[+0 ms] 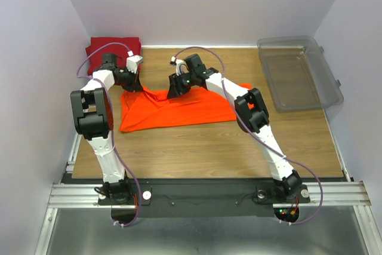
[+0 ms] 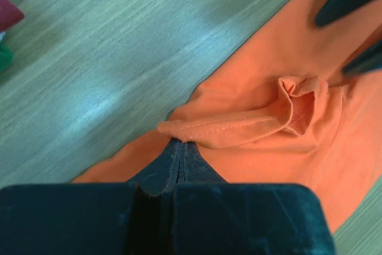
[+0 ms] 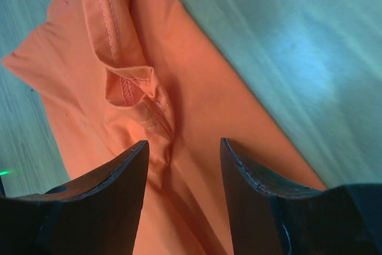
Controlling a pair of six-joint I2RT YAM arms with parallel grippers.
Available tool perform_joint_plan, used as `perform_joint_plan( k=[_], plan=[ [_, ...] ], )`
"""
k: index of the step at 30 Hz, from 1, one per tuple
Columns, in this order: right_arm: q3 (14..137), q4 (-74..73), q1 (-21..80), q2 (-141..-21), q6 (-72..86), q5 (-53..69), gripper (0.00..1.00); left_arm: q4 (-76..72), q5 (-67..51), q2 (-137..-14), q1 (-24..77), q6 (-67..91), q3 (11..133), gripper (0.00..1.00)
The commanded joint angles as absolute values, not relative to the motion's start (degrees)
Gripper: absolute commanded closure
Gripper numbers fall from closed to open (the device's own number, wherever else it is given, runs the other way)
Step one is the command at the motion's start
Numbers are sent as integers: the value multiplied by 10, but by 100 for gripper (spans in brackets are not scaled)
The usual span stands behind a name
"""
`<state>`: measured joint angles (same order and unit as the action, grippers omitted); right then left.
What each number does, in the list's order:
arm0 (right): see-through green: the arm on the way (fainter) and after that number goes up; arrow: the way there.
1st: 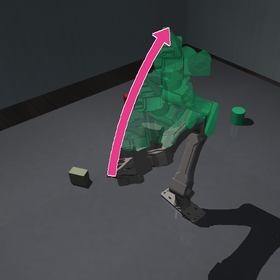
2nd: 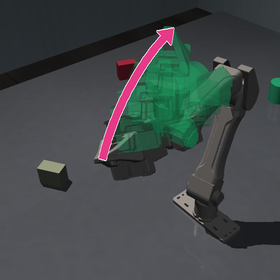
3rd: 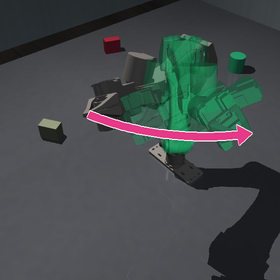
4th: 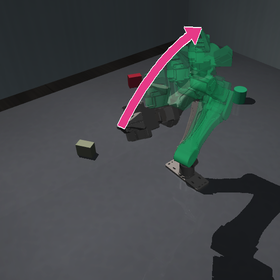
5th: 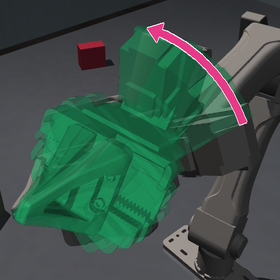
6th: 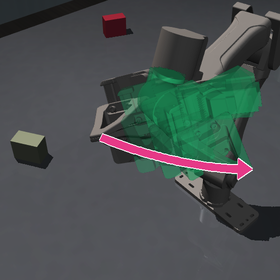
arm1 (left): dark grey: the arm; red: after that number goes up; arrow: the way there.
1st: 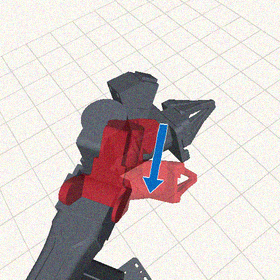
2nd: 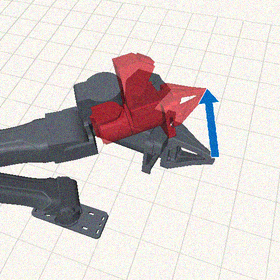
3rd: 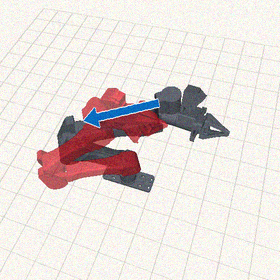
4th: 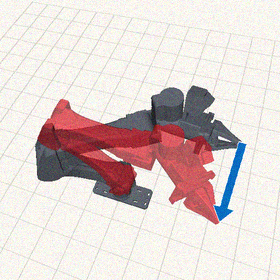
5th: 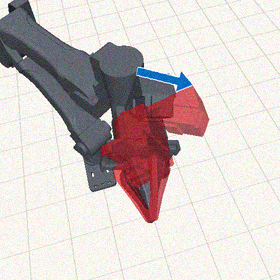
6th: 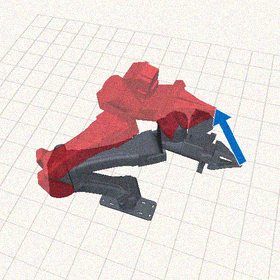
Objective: Fold and stack the t-shirts
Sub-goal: Fold the tshirt
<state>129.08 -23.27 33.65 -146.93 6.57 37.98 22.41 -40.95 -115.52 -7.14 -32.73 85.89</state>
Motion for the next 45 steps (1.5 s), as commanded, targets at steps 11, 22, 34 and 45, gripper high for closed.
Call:
perform_joint_plan(
  k=[11, 22, 34, 45],
  plan=[
    [1336, -97, 366, -1505, 155, 397, 43, 232, -429, -1172, -69, -318, 892, 99],
    [1333, -80, 382, -1521, 157, 411, 47, 238, -429, -1182, -70, -319, 904, 99],
    [1287, -78, 386, -1478, 110, 359, 99, 238, -426, -1176, -70, -318, 905, 100],
    [1253, -70, 375, -1438, 84, 329, 99, 253, -394, -1098, -70, -346, 859, 100]
  ],
)
